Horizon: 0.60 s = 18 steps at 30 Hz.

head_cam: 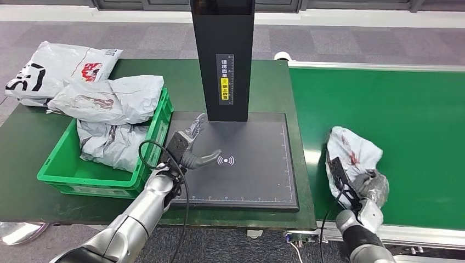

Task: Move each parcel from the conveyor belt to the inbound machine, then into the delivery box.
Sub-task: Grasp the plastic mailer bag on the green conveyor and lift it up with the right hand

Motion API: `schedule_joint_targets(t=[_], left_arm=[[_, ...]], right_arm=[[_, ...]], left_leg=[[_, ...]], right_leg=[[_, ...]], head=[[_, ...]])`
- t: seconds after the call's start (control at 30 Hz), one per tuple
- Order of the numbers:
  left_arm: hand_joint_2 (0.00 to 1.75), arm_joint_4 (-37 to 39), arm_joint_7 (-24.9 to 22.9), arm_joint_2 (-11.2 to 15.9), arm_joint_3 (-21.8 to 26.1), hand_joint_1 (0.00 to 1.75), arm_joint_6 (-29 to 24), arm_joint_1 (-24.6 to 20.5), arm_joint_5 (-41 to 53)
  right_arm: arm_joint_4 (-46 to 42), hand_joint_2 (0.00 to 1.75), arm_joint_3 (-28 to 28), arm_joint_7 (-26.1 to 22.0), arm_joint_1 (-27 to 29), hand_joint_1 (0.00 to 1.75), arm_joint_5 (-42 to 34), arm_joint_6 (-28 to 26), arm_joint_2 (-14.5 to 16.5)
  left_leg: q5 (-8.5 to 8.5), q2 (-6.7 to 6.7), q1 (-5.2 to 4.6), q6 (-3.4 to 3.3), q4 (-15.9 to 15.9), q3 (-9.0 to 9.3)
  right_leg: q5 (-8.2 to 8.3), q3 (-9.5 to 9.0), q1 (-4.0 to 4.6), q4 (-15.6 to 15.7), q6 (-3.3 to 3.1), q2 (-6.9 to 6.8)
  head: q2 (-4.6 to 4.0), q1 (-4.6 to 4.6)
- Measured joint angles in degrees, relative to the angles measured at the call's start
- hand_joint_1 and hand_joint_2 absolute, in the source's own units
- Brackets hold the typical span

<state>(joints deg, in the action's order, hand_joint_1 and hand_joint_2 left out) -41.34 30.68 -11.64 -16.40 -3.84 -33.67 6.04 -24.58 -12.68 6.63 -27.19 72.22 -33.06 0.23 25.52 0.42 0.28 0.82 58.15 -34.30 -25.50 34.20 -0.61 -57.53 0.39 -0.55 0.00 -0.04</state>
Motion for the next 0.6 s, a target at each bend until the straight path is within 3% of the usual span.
schedule_joint_targets(t=[0.13, 0.27, 0.43, 0.6], left_arm=[[1.75, -1.49, -0.73, 0.44, 1.29, 0.0, -2.1, 1.29, 0.6], [1.75, -1.56, 0.24, 0.73, 4.06, 0.0, -4.96, 1.78, -0.19], [1.75, -1.48, 1.95, 0.79, 6.35, 0.0, -7.17, 1.61, -0.81], [1.75, -1.51, 2.19, 0.78, 7.11, 0.0, -7.66, 1.26, -1.18]], right_arm=[[-9.41, 1.75, 0.05, -10.16, 2.18, 1.75, -8.92, -5.08, 2.32], [-26.67, 1.75, 2.38, -20.29, 6.8, 1.75, -15.96, -7.22, 5.47], [-40.78, 1.75, 9.7, -21.74, 9.03, 1.75, -18.25, -7.3, 7.89], [-44.44, 1.75, 16.98, -20.25, 8.59, 1.75, -20.09, -5.32, 8.96]], left_leg=[[-0.11, -0.43, 0.02, 0.03, -0.01, -0.19], [-0.11, -0.4, 0.02, 0.04, -0.02, -0.3], [-0.11, -0.34, 0.02, 0.04, -0.03, -0.32], [-0.14, -0.3, 0.02, 0.06, -0.03, -0.32]], right_leg=[[-0.07, 0.02, 0.01, -0.03, -0.06, -0.42], [-0.08, 0.16, 0.01, -0.05, -0.06, -0.36], [-0.08, 0.22, 0.01, -0.04, -0.07, -0.32], [-0.05, 0.22, 0.01, -0.04, -0.1, -0.28]], head=[[0.0, 0.0], [0.0, 0.0], [0.0, -0.01], [0.0, 0.0]])
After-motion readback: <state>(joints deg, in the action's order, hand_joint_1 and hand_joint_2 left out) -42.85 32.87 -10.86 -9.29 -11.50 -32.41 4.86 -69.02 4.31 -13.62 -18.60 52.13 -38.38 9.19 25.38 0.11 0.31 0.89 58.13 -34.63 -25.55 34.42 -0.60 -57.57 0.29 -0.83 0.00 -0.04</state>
